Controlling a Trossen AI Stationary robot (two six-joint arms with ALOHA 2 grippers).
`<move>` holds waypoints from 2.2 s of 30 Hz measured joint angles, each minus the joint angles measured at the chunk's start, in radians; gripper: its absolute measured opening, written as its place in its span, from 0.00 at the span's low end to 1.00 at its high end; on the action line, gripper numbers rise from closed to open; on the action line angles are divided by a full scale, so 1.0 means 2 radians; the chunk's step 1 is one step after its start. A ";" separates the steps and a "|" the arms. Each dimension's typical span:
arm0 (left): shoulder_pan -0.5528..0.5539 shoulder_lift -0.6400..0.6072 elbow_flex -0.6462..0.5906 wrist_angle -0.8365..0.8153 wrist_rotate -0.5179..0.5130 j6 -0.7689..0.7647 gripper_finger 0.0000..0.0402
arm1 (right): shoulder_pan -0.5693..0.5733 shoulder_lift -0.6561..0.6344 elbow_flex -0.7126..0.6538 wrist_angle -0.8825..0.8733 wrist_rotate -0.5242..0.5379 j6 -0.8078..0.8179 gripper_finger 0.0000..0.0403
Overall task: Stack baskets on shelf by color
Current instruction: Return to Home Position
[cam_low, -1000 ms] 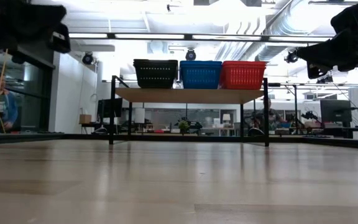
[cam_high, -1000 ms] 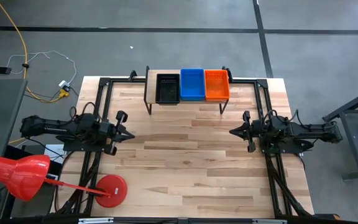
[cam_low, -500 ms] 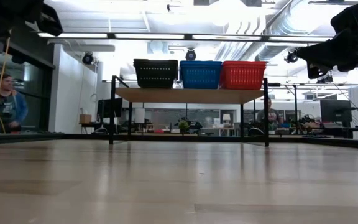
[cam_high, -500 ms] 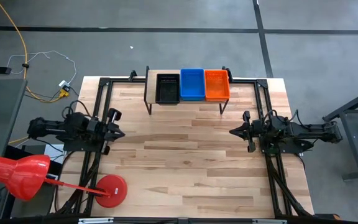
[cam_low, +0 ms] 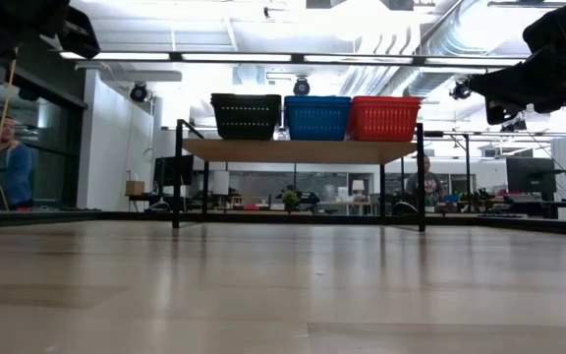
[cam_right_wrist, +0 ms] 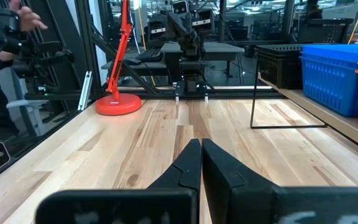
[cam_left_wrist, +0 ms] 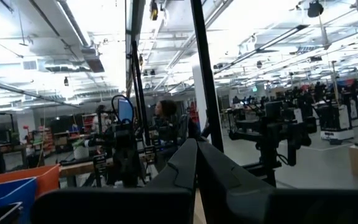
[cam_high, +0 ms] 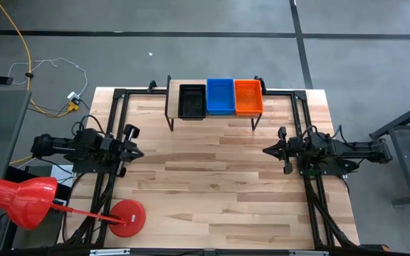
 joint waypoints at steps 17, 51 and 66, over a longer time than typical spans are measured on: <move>0.000 0.004 0.000 -0.162 -0.001 0.000 0.00 | 0.000 0.000 0.000 0.000 0.000 0.000 0.01; 0.000 -0.002 0.000 -0.157 -0.001 0.000 0.00 | 0.000 0.000 0.000 0.000 0.000 0.000 0.01; 0.000 -0.002 0.000 -0.157 -0.001 0.000 0.00 | 0.000 0.000 0.000 0.000 0.000 0.000 0.01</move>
